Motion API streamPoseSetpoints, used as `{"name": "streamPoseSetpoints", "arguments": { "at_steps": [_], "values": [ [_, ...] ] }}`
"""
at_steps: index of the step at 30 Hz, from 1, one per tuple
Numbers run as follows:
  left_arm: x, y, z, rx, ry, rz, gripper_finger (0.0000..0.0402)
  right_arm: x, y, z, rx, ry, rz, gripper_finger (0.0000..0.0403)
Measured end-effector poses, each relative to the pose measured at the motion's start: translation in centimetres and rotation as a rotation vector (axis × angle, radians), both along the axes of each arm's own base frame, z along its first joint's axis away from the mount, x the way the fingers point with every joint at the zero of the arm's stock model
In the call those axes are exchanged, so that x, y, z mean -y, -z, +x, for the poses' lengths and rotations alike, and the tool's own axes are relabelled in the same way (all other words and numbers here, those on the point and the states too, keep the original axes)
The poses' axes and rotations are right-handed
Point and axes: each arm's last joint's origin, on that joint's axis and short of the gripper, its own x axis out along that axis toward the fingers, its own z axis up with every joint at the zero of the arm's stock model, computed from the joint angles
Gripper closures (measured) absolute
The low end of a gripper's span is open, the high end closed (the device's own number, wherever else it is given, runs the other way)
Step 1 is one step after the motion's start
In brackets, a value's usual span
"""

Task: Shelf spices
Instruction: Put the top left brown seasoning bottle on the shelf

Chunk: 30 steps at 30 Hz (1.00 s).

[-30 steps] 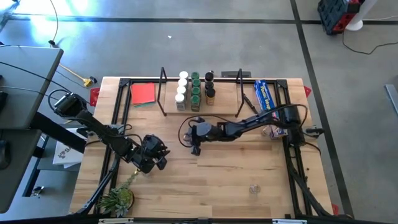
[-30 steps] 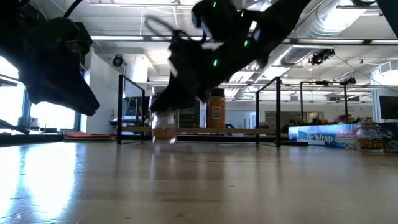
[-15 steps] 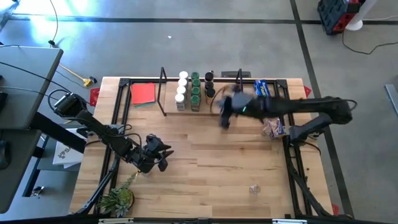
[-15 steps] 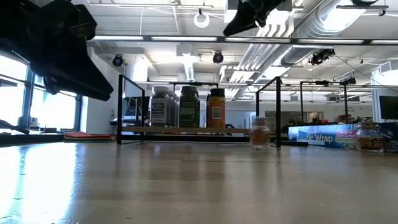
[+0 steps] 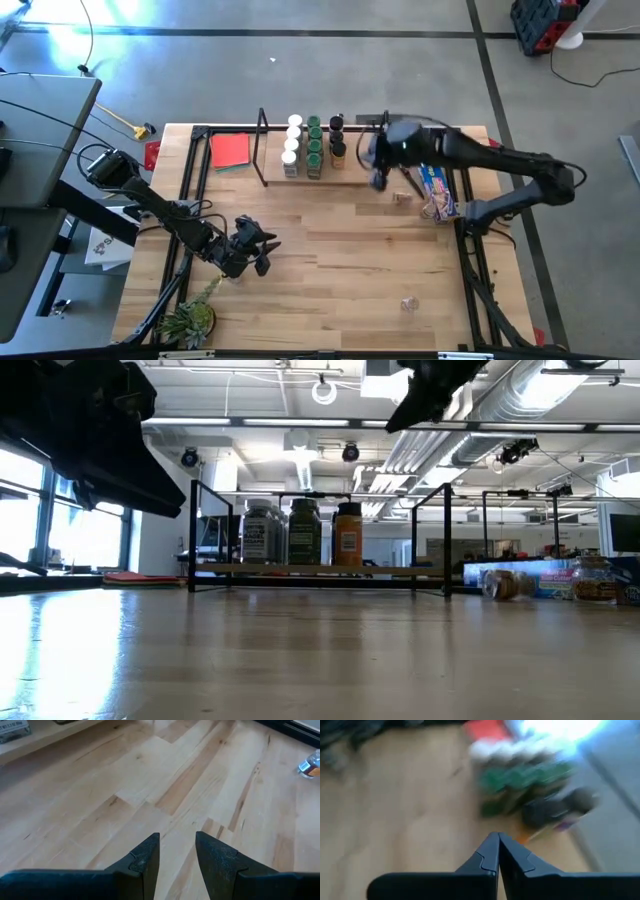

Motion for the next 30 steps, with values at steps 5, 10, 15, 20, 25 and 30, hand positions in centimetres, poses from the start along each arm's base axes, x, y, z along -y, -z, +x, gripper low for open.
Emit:
{"name": "streamPoseSetpoints", "arguments": {
  "at_steps": [5,10,15,20,25,30],
  "values": [
    [0.0,0.0,0.0,-0.002,0.004,0.025,0.0280,-6.0,1.2,-2.2,-0.237,-0.051,0.155,0.0399],
    [-0.2,-0.1,0.0,0.005,-0.012,0.110,0.0280,-9.1,2.2,-5.9,-0.466,0.219,0.173,0.0399],
    [-0.3,-0.2,0.0,-0.005,-0.002,0.160,0.0280,-9.5,2.6,-7.8,-0.568,0.409,0.173,0.0392],
    [-0.2,-0.2,0.1,-0.001,0.011,0.141,0.0280,-8.4,2.7,-8.1,-0.632,0.473,0.248,0.0343],
    [0.1,-0.1,0.3,0.011,0.024,0.117,0.0280,-7.6,2.8,-8.5,-0.719,0.453,0.301,0.0265],
    [0.5,0.0,0.8,0.034,0.052,0.068,0.0280,-7.2,6.1,-8.9,-0.805,0.475,0.269,0.0205]
  ]
}}
